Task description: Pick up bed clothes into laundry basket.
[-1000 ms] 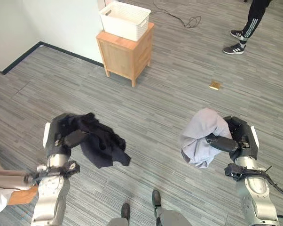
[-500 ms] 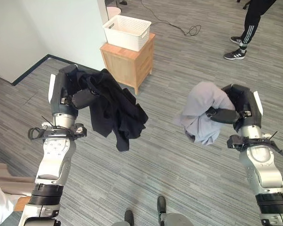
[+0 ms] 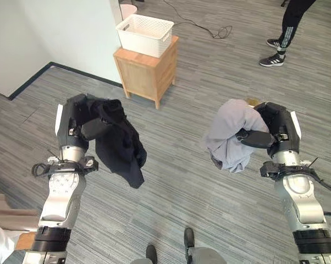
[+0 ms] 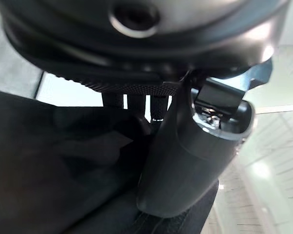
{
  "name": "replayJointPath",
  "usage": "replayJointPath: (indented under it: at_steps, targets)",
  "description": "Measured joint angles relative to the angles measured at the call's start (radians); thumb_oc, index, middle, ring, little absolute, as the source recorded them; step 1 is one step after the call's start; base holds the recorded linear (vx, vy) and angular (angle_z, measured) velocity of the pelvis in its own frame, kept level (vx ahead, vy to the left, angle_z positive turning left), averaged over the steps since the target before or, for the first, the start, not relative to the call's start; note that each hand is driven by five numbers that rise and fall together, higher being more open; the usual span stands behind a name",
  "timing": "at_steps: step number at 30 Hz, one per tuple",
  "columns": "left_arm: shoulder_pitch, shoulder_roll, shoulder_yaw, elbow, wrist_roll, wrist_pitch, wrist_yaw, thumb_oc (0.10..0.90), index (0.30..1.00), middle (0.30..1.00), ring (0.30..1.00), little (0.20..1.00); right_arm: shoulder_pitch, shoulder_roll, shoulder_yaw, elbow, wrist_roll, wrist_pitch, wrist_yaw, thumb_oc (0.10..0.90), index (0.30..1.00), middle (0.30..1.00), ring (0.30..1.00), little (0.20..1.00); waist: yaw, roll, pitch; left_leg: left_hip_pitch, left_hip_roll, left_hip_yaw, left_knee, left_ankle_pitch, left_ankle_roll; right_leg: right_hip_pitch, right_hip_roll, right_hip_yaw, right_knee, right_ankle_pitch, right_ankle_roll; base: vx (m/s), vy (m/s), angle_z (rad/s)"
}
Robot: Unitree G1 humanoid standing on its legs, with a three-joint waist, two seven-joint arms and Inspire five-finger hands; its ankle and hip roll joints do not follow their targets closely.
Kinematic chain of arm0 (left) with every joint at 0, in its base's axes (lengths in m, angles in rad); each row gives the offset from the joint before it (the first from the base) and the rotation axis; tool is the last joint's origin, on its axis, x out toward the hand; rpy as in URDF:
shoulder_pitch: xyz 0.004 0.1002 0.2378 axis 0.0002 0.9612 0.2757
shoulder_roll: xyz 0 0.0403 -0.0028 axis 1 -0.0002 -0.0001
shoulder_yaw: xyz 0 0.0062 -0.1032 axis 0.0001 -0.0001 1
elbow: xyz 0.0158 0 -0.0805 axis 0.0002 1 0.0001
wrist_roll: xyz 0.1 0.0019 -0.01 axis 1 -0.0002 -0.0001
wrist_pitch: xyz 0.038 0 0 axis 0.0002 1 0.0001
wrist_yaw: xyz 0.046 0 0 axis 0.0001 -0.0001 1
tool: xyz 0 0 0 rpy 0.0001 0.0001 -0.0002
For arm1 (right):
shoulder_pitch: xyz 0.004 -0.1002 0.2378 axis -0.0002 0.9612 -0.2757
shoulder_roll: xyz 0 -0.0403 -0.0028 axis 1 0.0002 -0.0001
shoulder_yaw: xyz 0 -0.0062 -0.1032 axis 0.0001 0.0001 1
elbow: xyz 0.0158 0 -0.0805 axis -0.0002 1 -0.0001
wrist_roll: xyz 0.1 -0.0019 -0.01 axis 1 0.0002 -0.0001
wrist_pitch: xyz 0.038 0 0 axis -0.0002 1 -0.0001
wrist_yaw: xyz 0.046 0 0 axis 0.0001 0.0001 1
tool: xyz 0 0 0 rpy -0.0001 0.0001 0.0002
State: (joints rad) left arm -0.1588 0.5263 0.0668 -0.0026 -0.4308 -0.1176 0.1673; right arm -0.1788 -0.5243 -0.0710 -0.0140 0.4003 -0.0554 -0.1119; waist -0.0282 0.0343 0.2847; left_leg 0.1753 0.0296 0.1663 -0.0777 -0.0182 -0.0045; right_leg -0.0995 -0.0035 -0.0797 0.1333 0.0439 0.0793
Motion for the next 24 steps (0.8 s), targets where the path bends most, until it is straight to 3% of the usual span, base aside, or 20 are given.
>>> replayJointPath:
  at_steps: [1, 3, 4, 6, 7, 8, 11, 12, 13, 15, 16, 17, 18, 19, 20, 21, 22, 23, 24]
  targets:
    - [0.002, 0.000, 0.011, 0.022, 0.000, 0.001, 0.000, 0.400, 0.300, 0.300, 0.300, 0.300, 0.011, 0.001, 0.011, 0.001, -0.004, 0.003, 0.004, 0.400, 0.300, 0.300, 0.300, 0.300, 0.014, 0.004, 0.006, 0.005, 0.023, 0.046, 0.008, 0.000, 0.010, -0.096, -0.034, -0.092, 0.200, -0.056, 0.020, 0.20, 0.053, -0.53]
    - [0.012, -0.009, 0.015, 0.033, 0.001, 0.002, 0.002, 0.400, 0.300, 0.300, 0.300, 0.300, 0.043, 0.001, 0.013, 0.000, -0.011, 0.002, 0.019, 0.400, 0.300, 0.300, 0.300, 0.300, 0.003, -0.003, 0.008, 0.030, 0.016, 0.050, 0.023, -0.025, 0.034, -0.146, -0.123, -0.165, 0.396, -0.107, 0.033, 0.31, -0.028, -0.35]
    - [0.025, -0.008, 0.024, 0.031, 0.001, 0.001, 0.005, 0.400, 0.300, 0.300, 0.300, 0.300, 0.083, 0.002, 0.017, -0.020, -0.026, 0.001, 0.028, 0.400, 0.300, 0.300, 0.300, 0.300, 0.000, -0.005, 0.008, 0.038, 0.013, 0.050, 0.044, -0.060, 0.036, -0.187, -0.191, -0.147, 0.474, -0.121, 0.059, 0.35, -0.115, -0.29]
    - [0.029, -0.006, 0.046, 0.026, 0.001, 0.001, 0.003, 0.400, 0.300, 0.300, 0.300, 0.300, 0.118, 0.002, 0.019, -0.040, -0.029, 0.002, 0.039, 0.400, 0.300, 0.300, 0.300, 0.300, -0.012, -0.015, 0.009, 0.044, 0.005, 0.052, 0.055, -0.070, 0.017, -0.219, -0.235, -0.099, 0.417, -0.121, 0.065, 0.40, -0.170, -0.13]
    - [0.026, -0.004, 0.065, 0.022, 0.001, -0.007, 0.004, 0.400, 0.300, 0.300, 0.300, 0.300, 0.140, 0.005, 0.021, -0.042, -0.029, 0.001, 0.045, 0.400, 0.300, 0.300, 0.300, 0.300, -0.035, -0.026, 0.013, 0.039, 0.008, 0.033, 0.066, -0.091, 0.006, -0.235, -0.232, 0.012, 0.278, -0.120, 0.067, 0.44, -0.222, 0.15]
    - [0.025, 0.000, 0.069, 0.022, 0.001, -0.010, 0.004, 0.400, 0.300, 0.300, 0.300, 0.300, 0.148, 0.007, 0.021, -0.040, -0.029, 0.002, 0.044, 0.400, 0.300, 0.300, 0.300, 0.300, -0.045, -0.035, 0.013, 0.035, 0.010, 0.028, 0.078, -0.090, -0.002, -0.227, -0.236, 0.040, 0.168, -0.105, 0.089, 0.45, -0.209, 0.20]
    - [0.026, 0.005, 0.068, 0.029, 0.001, -0.011, 0.004, 0.400, 0.300, 0.300, 0.300, 0.300, 0.158, 0.026, 0.021, -0.040, -0.029, 0.002, 0.042, 0.400, 0.300, 0.300, 0.300, 0.300, -0.074, -0.061, 0.001, 0.048, 0.026, 0.011, 0.081, -0.136, -0.041, -0.237, -0.267, 0.028, -0.053, -0.058, 0.096, 0.44, -0.204, 0.20]
    - [0.028, 0.006, 0.057, 0.032, 0.001, -0.011, 0.003, 0.400, 0.300, 0.300, 0.300, 0.300, 0.166, 0.038, 0.024, -0.041, -0.029, 0.002, 0.045, 0.400, 0.300, 0.300, 0.300, 0.300, -0.072, -0.061, -0.002, 0.088, 0.064, 0.007, 0.069, -0.156, -0.084, -0.220, -0.264, -0.057, -0.139, -0.048, 0.082, 0.58, -0.287, 0.22]
    - [0.035, -0.001, 0.057, 0.031, 0.002, -0.018, -0.001, 0.400, 0.300, 0.300, 0.300, 0.300, 0.166, 0.036, 0.027, -0.039, -0.030, 0.002, 0.045, 0.400, 0.300, 0.300, 0.300, 0.300, -0.073, -0.051, -0.006, 0.114, 0.095, 0.004, 0.052, -0.168, -0.109, -0.217, -0.251, -0.084, -0.121, 0.010, 0.084, 0.69, -0.349, 0.26]
    - [0.033, -0.037, 0.049, 0.030, 0.001, -0.016, -0.005, 0.400, 0.300, 0.300, 0.300, 0.300, 0.158, 0.026, 0.021, -0.031, -0.029, 0.007, 0.043, 0.400, 0.300, 0.300, 0.300, 0.300, -0.093, 0.012, 0.007, 0.137, 0.200, -0.036, 0.053, -0.149, -0.146, -0.212, -0.184, -0.128, -0.006, 0.096, 0.092, 0.28, -0.165, 0.58]
    - [0.030, -0.037, 0.036, 0.030, 0.001, -0.016, -0.008, 0.400, 0.300, 0.300, 0.300, 0.300, 0.158, 0.022, 0.020, -0.028, -0.030, 0.011, 0.043, 0.400, 0.300, 0.300, 0.300, 0.300, -0.101, 0.010, 0.010, 0.130, 0.225, -0.063, 0.094, -0.130, -0.166, -0.218, -0.167, -0.110, 0.046, 0.130, 0.049, 0.53, -0.377, 0.46]
    - [0.041, -0.047, 0.019, 0.029, 0.001, -0.017, -0.010, 0.400, 0.300, 0.300, 0.300, 0.300, 0.139, -0.002, 0.016, -0.026, -0.029, 0.011, 0.045, 0.400, 0.300, 0.300, 0.300, 0.300, -0.086, 0.020, 0.009, 0.113, 0.248, -0.071, 0.156, -0.058, -0.155, -0.231, -0.141, -0.112, 0.132, 0.080, -0.034, 0.62, -0.505, 0.22]
    - [0.041, -0.051, 0.021, 0.034, 0.000, -0.015, -0.013, 0.400, 0.300, 0.300, 0.300, 0.300, 0.116, -0.011, 0.019, -0.019, -0.027, 0.011, 0.046, 0.400, 0.300, 0.300, 0.300, 0.300, -0.090, 0.022, 0.010, 0.097, 0.261, -0.101, 0.209, -0.023, -0.194, -0.230, -0.134, -0.123, 0.175, 0.029, -0.030, 0.64, -0.603, 0.11]
    - [0.042, -0.057, 0.020, 0.034, 0.000, -0.011, -0.021, 0.400, 0.300, 0.300, 0.300, 0.300, 0.083, -0.030, 0.020, -0.005, -0.025, 0.011, 0.046, 0.400, 0.300, 0.300, 0.300, 0.300, -0.093, 0.021, 0.011, 0.027, 0.279, -0.164, 0.394, 0.011, -0.208, -0.217, -0.126, -0.134, 0.249, -0.052, -0.051, 0.36, -0.499, 0.11]
    - [0.041, -0.062, 0.020, 0.034, -0.001, -0.011, -0.022, 0.400, 0.300, 0.300, 0.300, 0.300, 0.066, -0.043, 0.024, 0.007, -0.014, 0.011, 0.044, 0.400, 0.300, 0.300, 0.300, 0.300, -0.079, 0.016, 0.012, -0.029, 0.288, -0.206, 0.520, 0.104, -0.196, -0.185, -0.112, -0.140, 0.268, -0.095, -0.092, 0.42, -0.527, 0.08]
    - [0.037, -0.064, 0.020, 0.034, -0.002, -0.011, -0.022, 0.400, 0.300, 0.300, 0.300, 0.300, 0.065, -0.046, 0.025, 0.007, -0.001, 0.011, 0.042, 0.400, 0.300, 0.300, 0.300, 0.300, -0.073, -0.002, 0.010, -0.069, 0.283, -0.234, 0.590, 0.209, -0.196, -0.159, -0.105, -0.141, 0.265, -0.112, -0.108, 0.40, -0.487, 0.09]
    - [0.023, -0.069, 0.023, 0.024, -0.026, -0.019, -0.013, 0.400, 0.300, 0.300, 0.300, 0.300, 0.044, -0.080, 0.041, 0.007, 0.026, 0.010, 0.038, 0.400, 0.300, 0.300, 0.300, 0.300, -0.040, -0.063, 0.008, -0.227, 0.282, -0.225, 0.796, 0.440, -0.153, -0.063, -0.099, -0.164, 0.190, -0.136, -0.148, 0.44, -0.399, 0.08]
    - [0.017, -0.066, 0.024, 0.022, -0.042, -0.028, -0.008, 0.400, 0.300, 0.300, 0.300, 0.300, 0.008, -0.126, 0.066, 0.007, 0.031, 0.010, 0.036, 0.400, 0.300, 0.300, 0.300, 0.300, -0.023, -0.086, 0.021, -0.295, 0.284, -0.187, 0.883, 0.272, -0.082, -0.010, -0.084, -0.164, 0.153, -0.140, -0.160, 0.42, -0.312, -0.01]
    - [0.015, -0.063, 0.023, 0.026, -0.043, -0.029, -0.003, 0.400, 0.300, 0.300, 0.300, 0.300, -0.019, -0.147, 0.073, 0.006, 0.035, 0.006, 0.043, 0.400, 0.300, 0.300, 0.300, 0.300, -0.009, -0.104, 0.020, -0.339, 0.278, -0.138, 0.909, 0.182, -0.067, 0.030, -0.074, -0.167, 0.119, -0.133, -0.160, 0.42, -0.212, -0.13]
